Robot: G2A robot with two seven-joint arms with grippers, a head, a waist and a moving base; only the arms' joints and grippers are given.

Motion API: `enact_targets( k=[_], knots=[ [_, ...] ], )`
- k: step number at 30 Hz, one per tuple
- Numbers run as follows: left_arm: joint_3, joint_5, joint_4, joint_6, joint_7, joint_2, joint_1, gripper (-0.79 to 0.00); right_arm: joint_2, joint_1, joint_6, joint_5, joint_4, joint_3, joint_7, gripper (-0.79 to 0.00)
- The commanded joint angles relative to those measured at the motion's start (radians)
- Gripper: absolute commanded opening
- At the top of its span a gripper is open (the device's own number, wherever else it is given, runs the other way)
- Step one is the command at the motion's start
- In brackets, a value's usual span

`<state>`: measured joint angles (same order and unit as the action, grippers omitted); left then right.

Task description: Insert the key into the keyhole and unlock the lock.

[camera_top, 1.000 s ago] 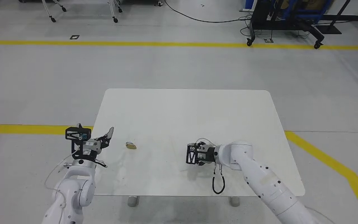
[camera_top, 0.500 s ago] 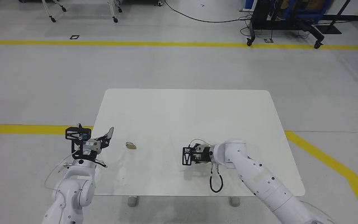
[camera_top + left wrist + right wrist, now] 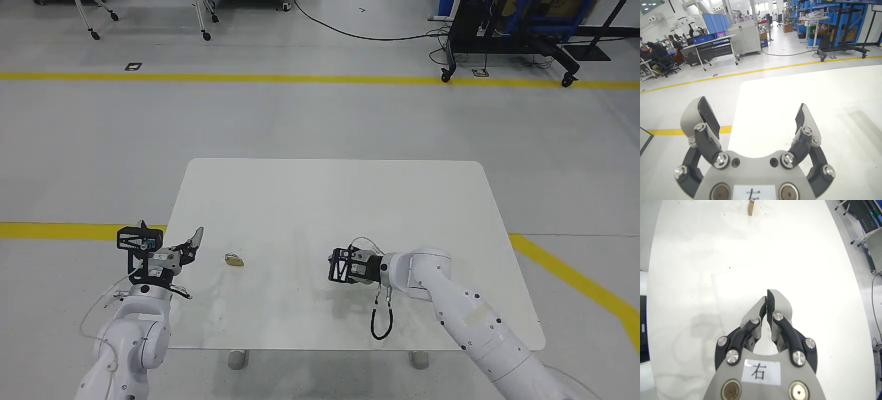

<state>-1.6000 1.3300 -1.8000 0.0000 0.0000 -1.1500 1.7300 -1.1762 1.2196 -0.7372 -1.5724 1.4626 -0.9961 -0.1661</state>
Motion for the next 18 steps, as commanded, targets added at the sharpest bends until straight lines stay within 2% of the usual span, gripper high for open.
enact_targets(
  k=[1, 16, 18],
  knots=[
    [0.0, 0.0, 0.0, 0.0, 0.0, 0.0, 0.0, 0.0, -0.001, 0.009, 0.021, 0.082, -0.024, -0.023, 0.021, -0.785],
    [0.0, 0.0, 0.0, 0.0, 0.0, 0.0, 0.0, 0.0, -0.001, 0.009, 0.021, 0.082, -0.024, -0.023, 0.021, -0.785],
    [0.002, -0.027, -0.013, -0.025, -0.016, 0.0, -0.005, 0.0, -0.001, 0.009, 0.021, 0.082, -0.024, -0.023, 0.021, -0.785]
  ],
)
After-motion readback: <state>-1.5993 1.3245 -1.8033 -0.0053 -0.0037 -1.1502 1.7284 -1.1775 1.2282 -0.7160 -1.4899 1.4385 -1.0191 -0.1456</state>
